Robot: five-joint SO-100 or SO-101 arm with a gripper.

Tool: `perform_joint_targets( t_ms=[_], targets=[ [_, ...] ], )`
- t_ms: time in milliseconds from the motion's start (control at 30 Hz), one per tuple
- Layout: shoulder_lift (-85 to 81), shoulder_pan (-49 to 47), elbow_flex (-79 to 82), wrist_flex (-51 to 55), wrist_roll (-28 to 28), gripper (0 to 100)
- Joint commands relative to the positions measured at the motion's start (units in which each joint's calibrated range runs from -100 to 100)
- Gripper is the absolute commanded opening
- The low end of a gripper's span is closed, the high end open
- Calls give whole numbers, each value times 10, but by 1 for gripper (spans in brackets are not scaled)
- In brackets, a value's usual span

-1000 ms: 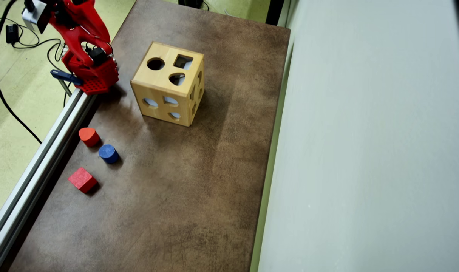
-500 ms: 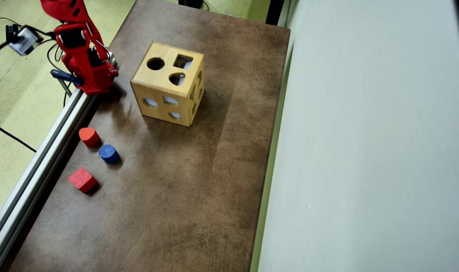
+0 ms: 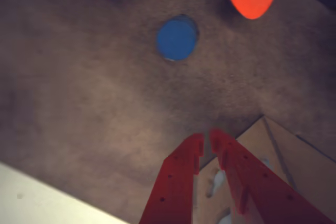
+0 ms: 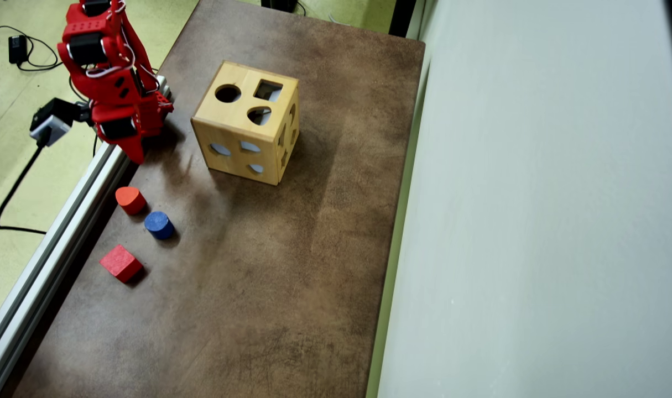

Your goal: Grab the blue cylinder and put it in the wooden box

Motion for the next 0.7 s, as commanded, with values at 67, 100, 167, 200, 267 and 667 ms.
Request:
perform_joint_targets(
  t_ms=[67,100,167,200,267,667],
  targets=[
    [51,-2,-6,-8,3,4],
    [61,-2,-9,-8,3,4],
    [88,5,-13,-12,4,4],
    [102,4,-13,-21,4,4],
    [126,2,-10,-44,4,4],
    [124,23,60,-140,72,4]
  ],
)
